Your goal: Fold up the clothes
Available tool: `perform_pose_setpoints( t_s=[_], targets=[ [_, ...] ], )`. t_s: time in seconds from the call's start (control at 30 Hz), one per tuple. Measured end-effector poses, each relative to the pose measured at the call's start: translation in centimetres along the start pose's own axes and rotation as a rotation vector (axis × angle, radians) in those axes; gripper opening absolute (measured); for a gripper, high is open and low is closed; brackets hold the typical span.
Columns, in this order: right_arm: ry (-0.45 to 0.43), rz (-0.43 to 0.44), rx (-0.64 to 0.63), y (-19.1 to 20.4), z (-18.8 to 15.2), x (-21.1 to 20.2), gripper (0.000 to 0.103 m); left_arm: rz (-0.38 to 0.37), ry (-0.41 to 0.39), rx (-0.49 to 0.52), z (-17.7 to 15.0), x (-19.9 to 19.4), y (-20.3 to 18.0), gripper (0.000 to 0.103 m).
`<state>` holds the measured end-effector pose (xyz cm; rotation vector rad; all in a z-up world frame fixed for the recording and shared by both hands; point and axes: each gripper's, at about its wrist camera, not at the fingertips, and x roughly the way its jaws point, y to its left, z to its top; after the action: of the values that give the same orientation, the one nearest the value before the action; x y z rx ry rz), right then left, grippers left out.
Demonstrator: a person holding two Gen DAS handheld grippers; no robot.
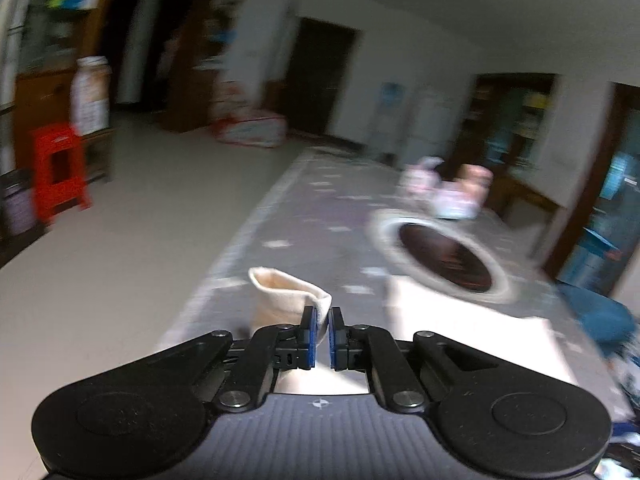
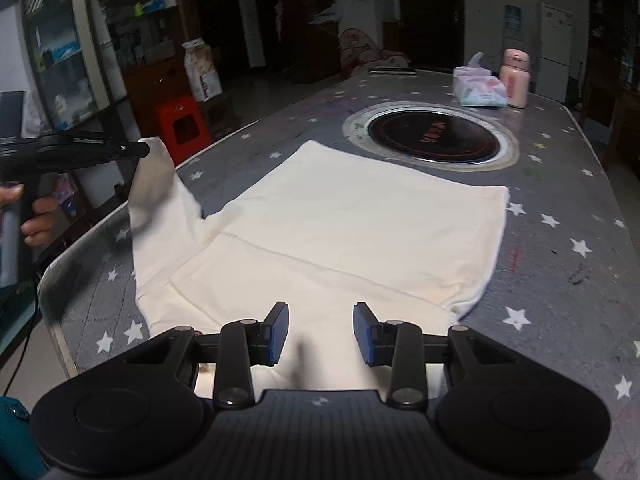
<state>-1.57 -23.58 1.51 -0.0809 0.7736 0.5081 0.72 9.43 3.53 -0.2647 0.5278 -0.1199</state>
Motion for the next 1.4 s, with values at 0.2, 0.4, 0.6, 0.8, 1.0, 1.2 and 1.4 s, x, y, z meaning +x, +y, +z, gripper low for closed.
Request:
perform_pose_setpoints(
  t_s=[0.2,0.4,0.6,0.8,1.0,1.2,1.4],
  targets=[
    [-0.027,-0.024,0.061,-2.1,-0.5,-1.3,0.035,-0.203,0.013,0.090,0.1,-1.1,-6.4,0.007],
    [-0.043,-0.072,0.125,-4.2,-1.4,-2.5,0.035,-0.399,0.100,0.183,-2.1,0.0,-12.7,0.007],
    [-0.037,-0.096,0.164,-5.5,-2.4,-3.0,0.036,-0.485,0.194,0.250,-4.9,1.0,-15.7,0.007],
    [-0.039,-0.070,0.178,-5.5,-2.2,-2.8,0.035,-0.499,0.269,0.323,-7.2,1.1,-15.9,0.016],
    [-0.013,-0.016,0.152,-4.3,-1.7,-1.5,0.035,-0.396,0.252,0.313,-7.0,0.7,-12.1,0.022],
    [0.027,0.016,0.131,-3.2,-1.2,1.1,0.035,-0.253,0.256,0.269,-6.3,1.6,-8.2,0.022],
    [0.058,0.028,0.127,-2.8,-1.3,2.6,0.022,-0.231,0.284,0.260,-7.4,1.0,-6.5,0.023]
  ],
)
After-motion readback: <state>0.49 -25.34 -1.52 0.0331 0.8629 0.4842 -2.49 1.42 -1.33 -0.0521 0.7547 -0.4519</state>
